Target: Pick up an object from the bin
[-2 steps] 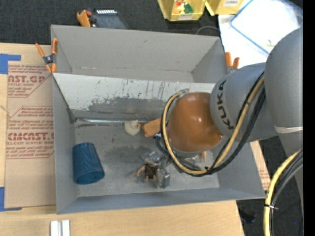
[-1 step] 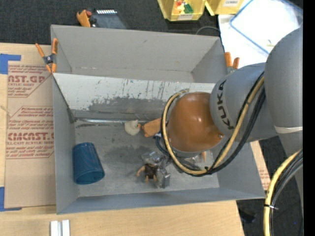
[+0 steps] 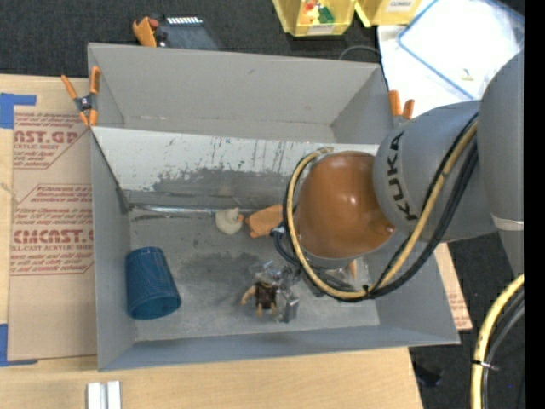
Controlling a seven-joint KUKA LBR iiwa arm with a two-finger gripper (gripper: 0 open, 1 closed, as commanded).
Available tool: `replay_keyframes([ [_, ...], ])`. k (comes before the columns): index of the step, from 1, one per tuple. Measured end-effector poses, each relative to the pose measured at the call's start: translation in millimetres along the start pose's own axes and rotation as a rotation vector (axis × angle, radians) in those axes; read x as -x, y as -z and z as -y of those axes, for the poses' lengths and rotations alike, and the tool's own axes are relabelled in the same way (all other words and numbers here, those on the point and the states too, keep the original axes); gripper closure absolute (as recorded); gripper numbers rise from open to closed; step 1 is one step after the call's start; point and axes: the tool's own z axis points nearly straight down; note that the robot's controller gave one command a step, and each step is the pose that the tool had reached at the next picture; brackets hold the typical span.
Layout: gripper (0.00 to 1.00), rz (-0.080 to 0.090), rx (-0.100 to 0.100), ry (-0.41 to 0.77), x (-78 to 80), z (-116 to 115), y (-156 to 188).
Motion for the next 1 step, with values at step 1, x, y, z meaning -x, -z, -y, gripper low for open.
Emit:
replay_keyframes([
  [1, 1.0, 0.012, -0.005, 0.0, 3.0, 0.8, 44.5],
])
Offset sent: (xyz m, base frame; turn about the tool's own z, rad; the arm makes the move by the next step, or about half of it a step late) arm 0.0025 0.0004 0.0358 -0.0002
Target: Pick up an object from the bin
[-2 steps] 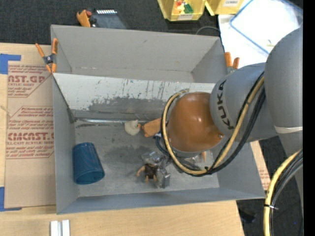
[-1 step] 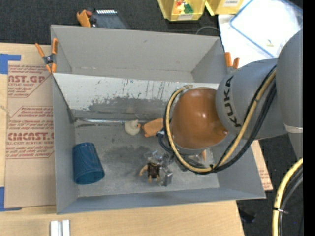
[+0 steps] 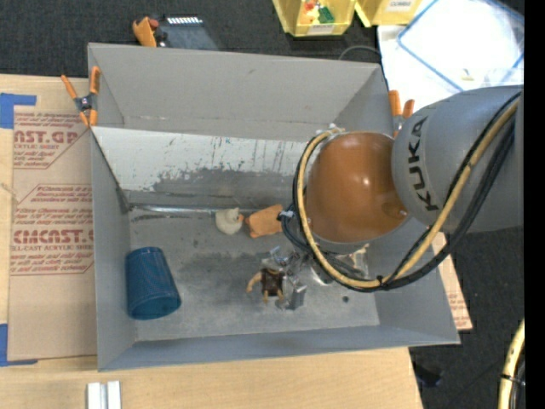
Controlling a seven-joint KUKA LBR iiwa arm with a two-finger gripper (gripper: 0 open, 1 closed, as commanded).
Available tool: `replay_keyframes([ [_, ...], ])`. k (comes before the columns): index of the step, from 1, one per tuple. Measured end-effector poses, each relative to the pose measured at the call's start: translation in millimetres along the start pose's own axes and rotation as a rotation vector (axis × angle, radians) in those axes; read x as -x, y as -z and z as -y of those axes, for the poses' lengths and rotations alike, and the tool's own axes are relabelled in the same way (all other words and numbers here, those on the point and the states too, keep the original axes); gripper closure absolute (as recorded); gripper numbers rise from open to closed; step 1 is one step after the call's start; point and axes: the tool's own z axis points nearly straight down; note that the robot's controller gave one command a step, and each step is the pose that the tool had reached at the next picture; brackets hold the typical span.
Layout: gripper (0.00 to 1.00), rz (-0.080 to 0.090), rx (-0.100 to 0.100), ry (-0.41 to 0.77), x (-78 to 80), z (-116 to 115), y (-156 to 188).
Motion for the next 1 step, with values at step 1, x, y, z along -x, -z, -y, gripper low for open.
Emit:
replay_keyframes([
  [1, 1.0, 0.0, 0.0, 0.0, 0.1, -0.2, 23.3],
])
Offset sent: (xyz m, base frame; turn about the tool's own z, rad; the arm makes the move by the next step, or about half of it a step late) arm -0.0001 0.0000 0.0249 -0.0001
